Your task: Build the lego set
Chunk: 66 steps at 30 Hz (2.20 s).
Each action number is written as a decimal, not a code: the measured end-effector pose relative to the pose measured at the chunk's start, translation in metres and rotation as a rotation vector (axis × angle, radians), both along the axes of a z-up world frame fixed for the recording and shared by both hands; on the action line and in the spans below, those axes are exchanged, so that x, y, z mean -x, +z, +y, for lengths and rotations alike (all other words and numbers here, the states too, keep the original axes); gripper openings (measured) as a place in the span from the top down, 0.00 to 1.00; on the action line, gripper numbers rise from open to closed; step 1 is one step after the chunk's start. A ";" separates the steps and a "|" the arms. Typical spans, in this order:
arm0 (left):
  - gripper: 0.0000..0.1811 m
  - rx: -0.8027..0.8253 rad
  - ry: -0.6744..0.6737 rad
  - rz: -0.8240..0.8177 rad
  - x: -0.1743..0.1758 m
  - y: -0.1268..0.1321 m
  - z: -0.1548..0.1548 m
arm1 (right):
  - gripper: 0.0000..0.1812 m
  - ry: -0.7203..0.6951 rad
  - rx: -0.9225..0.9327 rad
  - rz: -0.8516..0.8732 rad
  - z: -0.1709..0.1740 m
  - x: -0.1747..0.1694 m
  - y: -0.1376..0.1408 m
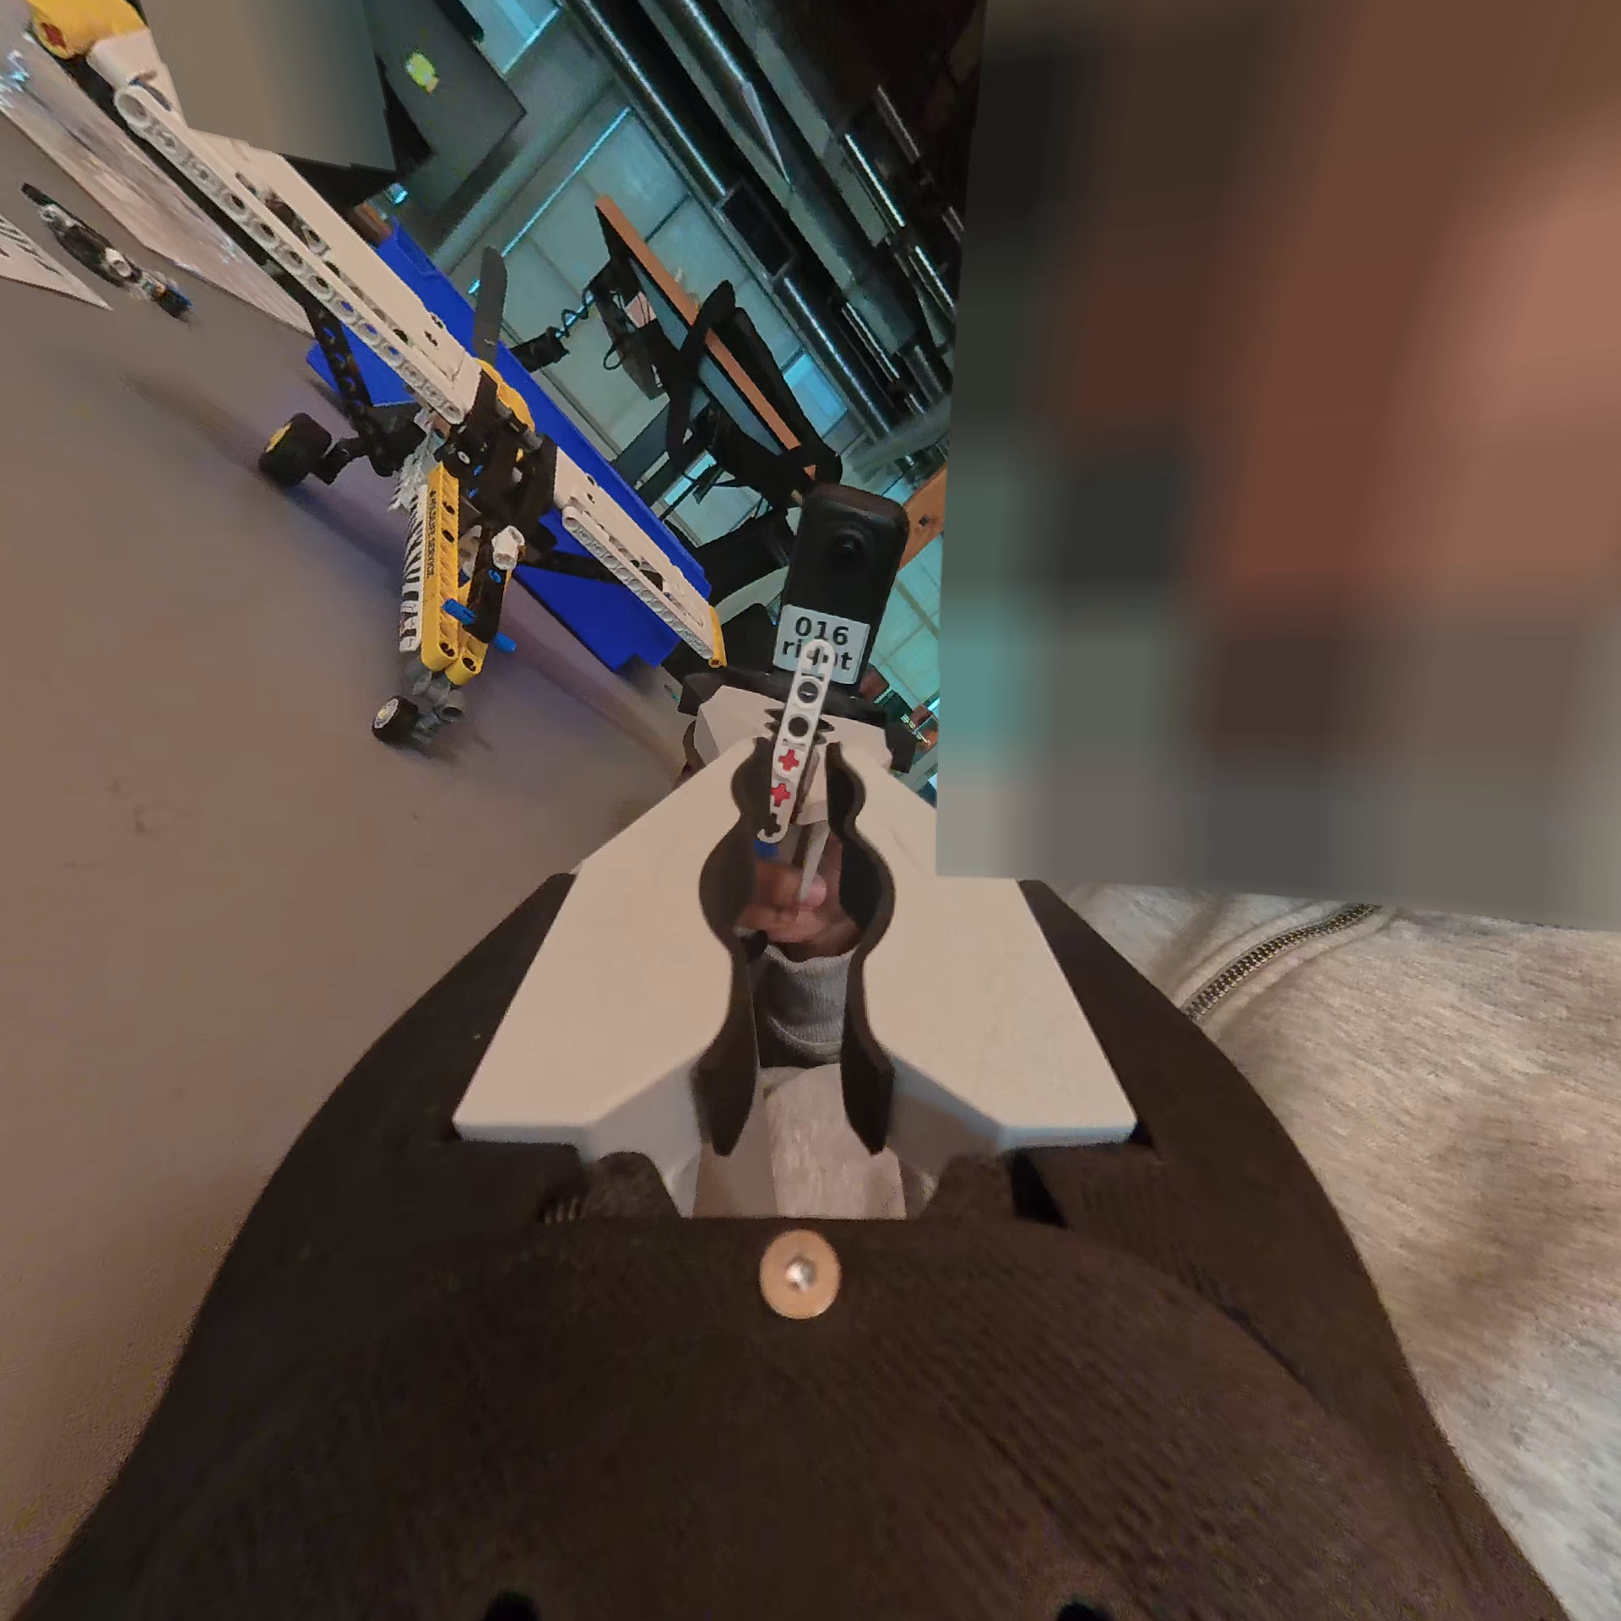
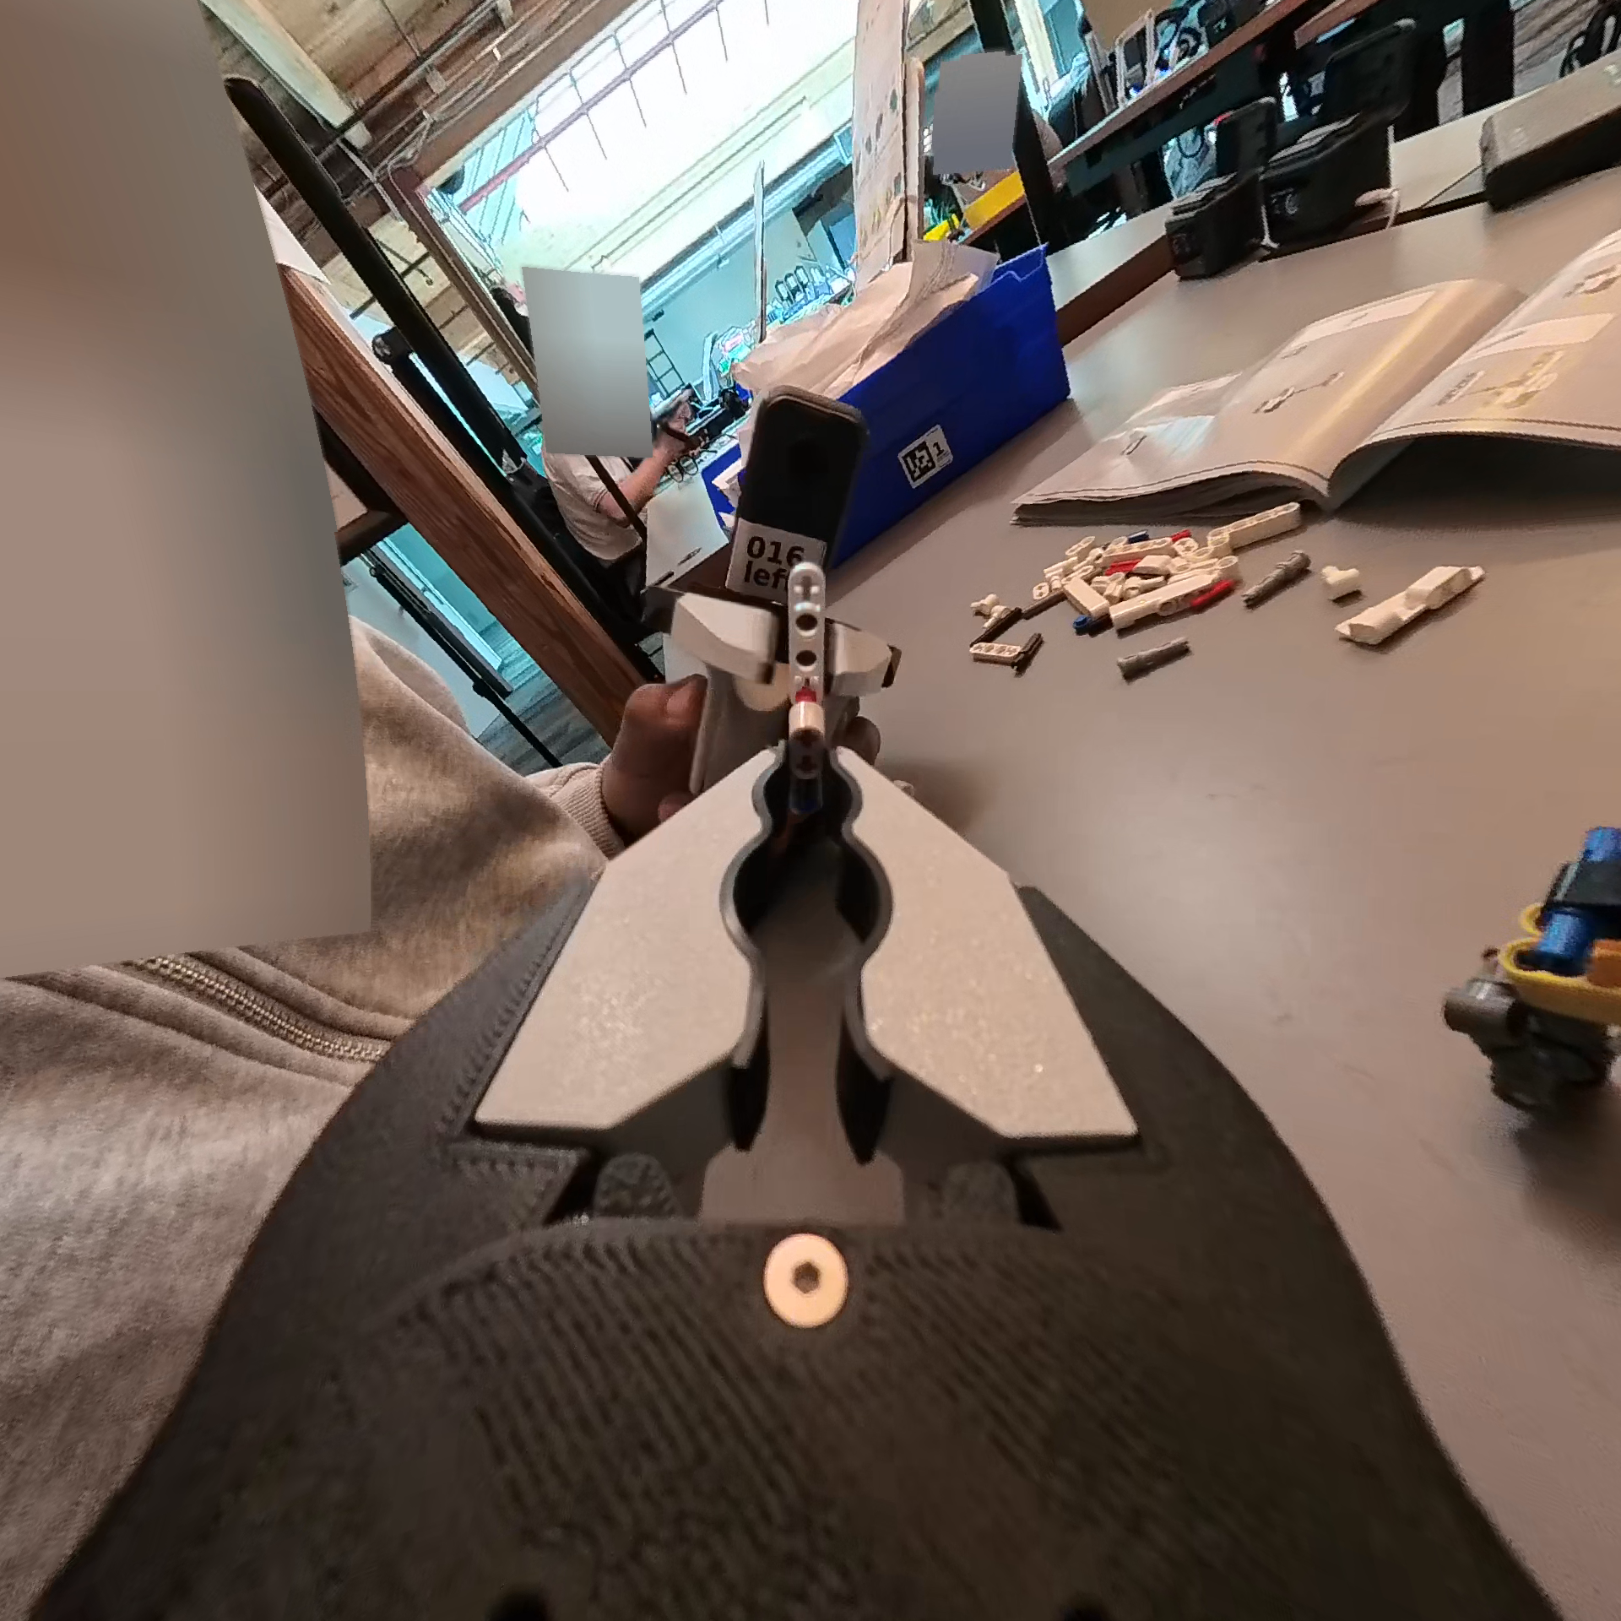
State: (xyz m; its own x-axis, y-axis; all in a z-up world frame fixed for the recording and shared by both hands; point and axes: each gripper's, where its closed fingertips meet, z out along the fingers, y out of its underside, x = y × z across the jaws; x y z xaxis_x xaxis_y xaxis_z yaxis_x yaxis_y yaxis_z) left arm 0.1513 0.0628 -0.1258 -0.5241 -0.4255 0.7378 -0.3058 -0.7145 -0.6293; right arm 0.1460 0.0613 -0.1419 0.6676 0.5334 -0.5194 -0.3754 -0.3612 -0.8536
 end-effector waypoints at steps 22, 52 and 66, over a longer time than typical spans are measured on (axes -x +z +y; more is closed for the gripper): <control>0.98 -0.140 -0.146 0.153 0.010 -0.025 -0.015 | 0.97 0.136 0.150 -0.098 -0.014 0.014 -0.026; 1.00 -0.110 -0.001 0.115 0.006 -0.018 0.011 | 0.95 -0.124 0.079 -0.286 -0.012 -0.044 -0.024; 1.00 -0.142 0.058 0.104 0.006 -0.018 0.018 | 0.88 0.070 0.133 -0.836 -0.009 0.008 -0.081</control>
State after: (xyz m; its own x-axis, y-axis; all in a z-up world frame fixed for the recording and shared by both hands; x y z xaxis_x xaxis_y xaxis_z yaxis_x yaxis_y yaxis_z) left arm 0.1448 0.0812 -0.1436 -0.4201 -0.5563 0.7170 -0.3352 -0.6391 -0.6922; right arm 0.1378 0.0522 -0.2228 0.8273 0.5575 0.0691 0.3875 -0.4771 -0.7888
